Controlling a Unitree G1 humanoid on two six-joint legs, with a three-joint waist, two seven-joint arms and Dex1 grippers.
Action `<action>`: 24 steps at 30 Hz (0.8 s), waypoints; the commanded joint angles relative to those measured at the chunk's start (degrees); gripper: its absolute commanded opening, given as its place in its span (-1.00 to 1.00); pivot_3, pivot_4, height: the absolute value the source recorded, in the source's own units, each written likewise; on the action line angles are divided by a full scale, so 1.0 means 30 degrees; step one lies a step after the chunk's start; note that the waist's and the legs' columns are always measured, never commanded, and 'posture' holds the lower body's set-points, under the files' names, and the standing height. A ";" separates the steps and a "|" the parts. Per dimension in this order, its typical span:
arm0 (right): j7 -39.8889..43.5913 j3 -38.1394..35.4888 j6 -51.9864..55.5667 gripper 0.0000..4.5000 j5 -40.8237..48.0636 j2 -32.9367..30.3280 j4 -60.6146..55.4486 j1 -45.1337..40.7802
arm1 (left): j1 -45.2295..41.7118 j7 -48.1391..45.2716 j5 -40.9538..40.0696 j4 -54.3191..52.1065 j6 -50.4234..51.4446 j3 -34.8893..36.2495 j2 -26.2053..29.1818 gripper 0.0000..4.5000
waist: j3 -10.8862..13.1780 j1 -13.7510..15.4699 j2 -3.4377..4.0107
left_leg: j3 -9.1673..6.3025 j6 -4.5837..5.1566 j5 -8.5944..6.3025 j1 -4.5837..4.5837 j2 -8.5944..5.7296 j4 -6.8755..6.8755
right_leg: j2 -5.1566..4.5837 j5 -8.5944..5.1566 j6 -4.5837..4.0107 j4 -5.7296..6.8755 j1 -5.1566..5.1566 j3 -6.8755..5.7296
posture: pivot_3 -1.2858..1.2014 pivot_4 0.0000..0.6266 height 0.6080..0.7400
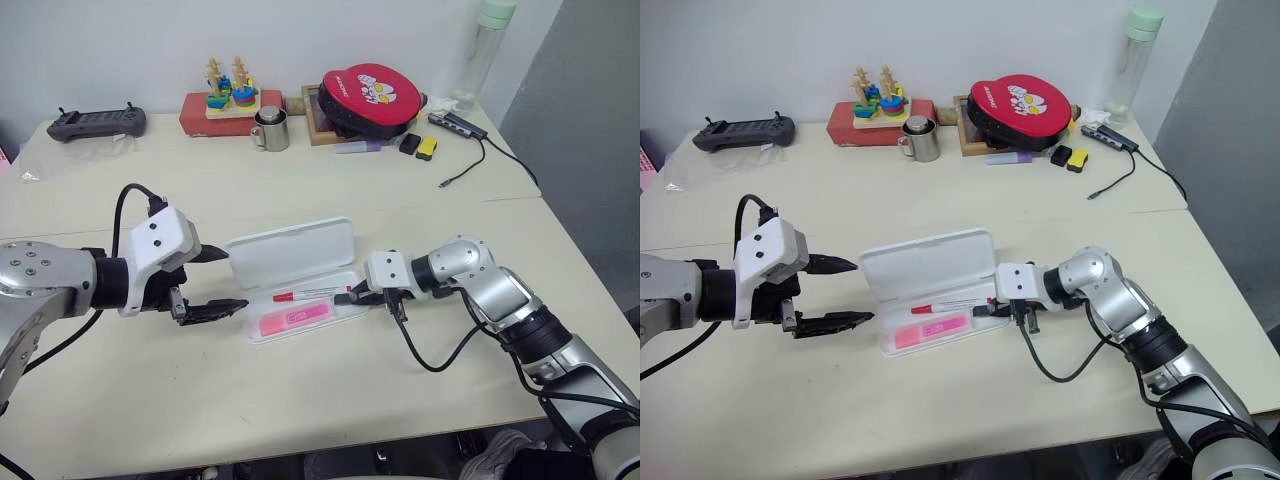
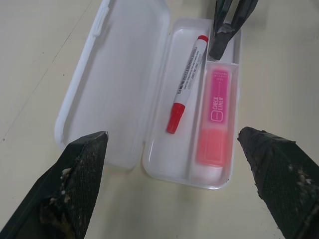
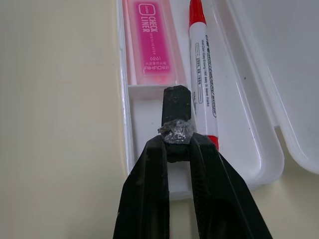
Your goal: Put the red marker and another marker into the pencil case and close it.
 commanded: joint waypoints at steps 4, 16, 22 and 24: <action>0.0318 -0.0807 0.0126 -0.02 0.0467 -0.0121 -0.0941 -0.0181 | -0.0032 0.0186 -0.0146 -0.0514 -0.0027 0.0690 -0.0101 1.00 | 0.0000 0.0014 0.0000 | 0.0001 0.0000 0.0000 0.0000 0.0000 0.0002 | 0.0000 0.0001 -0.0002 0.0000 0.0004 0.0000 | 0.03 -0.52 1.00; 0.0616 -0.2952 0.4267 0.99 0.3107 -0.0376 -0.3767 -0.1518 | -0.0238 0.0826 -0.2527 -0.0503 0.1980 0.2665 -0.0995 1.00 | 0.0001 0.0012 0.0002 | -0.0007 0.0000 0.0000 0.0000 0.0000 0.0016 | 0.0000 0.0004 -0.0005 0.0006 0.0005 -0.0002 | 0.03 -0.52 1.00; 0.0275 -0.3458 0.5189 0.99 0.3388 -0.0778 -0.4012 -0.1738 | 0.0650 0.1538 -0.3705 -0.0327 0.3782 0.5863 -0.1305 1.00 | -0.0001 0.0010 -0.0001 | -0.0024 0.0000 0.0000 0.0001 0.0000 0.0019 | -0.0001 0.0000 0.0000 0.0002 0.0015 -0.0020 | 0.03 -0.52 1.00; 0.0058 -0.3617 0.5138 0.99 0.3250 -0.0960 -0.3710 -0.1762 | 0.1364 0.1777 -0.3416 -0.0555 0.3823 0.6506 -0.1423 1.00 | -0.0001 0.0019 -0.0001 | -0.0019 0.0000 0.0000 0.0001 0.0000 0.0017 | -0.0003 0.0000 0.0000 0.0002 0.0013 -0.0015 | 0.03 -0.52 1.00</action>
